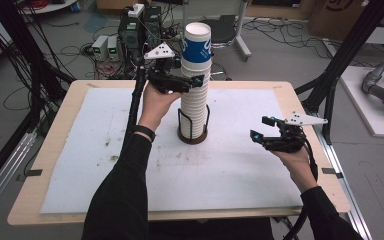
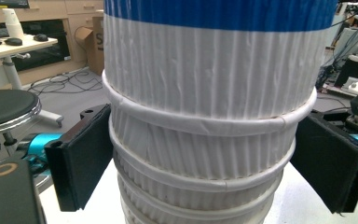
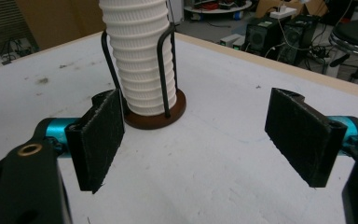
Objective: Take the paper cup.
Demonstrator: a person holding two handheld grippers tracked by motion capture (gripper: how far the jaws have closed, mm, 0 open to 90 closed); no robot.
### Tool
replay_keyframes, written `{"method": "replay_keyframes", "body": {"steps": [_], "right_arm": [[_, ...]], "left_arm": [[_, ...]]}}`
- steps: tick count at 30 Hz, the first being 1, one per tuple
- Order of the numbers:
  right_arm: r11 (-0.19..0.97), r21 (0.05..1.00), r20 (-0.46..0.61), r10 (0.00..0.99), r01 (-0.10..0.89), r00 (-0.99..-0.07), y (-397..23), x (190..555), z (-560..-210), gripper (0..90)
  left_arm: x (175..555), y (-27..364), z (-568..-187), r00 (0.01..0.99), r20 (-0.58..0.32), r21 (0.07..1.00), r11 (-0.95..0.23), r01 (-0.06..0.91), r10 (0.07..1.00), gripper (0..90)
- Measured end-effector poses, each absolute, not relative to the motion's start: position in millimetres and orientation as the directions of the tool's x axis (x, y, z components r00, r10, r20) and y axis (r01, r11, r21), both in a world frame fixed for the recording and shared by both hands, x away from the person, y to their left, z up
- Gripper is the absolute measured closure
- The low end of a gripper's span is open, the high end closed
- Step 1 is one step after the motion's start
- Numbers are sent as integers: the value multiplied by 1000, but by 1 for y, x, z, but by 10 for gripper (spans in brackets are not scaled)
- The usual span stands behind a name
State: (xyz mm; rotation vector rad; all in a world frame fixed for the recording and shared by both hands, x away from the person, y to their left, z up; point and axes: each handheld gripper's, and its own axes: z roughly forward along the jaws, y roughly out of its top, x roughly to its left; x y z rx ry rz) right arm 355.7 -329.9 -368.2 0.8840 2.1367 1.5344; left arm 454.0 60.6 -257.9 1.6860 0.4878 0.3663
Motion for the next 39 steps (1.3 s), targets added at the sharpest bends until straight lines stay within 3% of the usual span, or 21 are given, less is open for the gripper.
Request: {"method": "replay_keyframes", "body": {"steps": [17,28,39], "right_arm": [[197,964,18,627,181,-779,-303,378,-299,203],[162,977,20,585,141,-811,-270,402,-251,203],[204,976,-45,538,78,-842,-222,419,-202,204]], "left_arm": [[455,60,-259,858,-33,986,-123,111,512,111],[456,61,-259,860,-35,986,-121,112,510,111],[455,61,-259,861,-32,986,-123,109,507,112]]}}
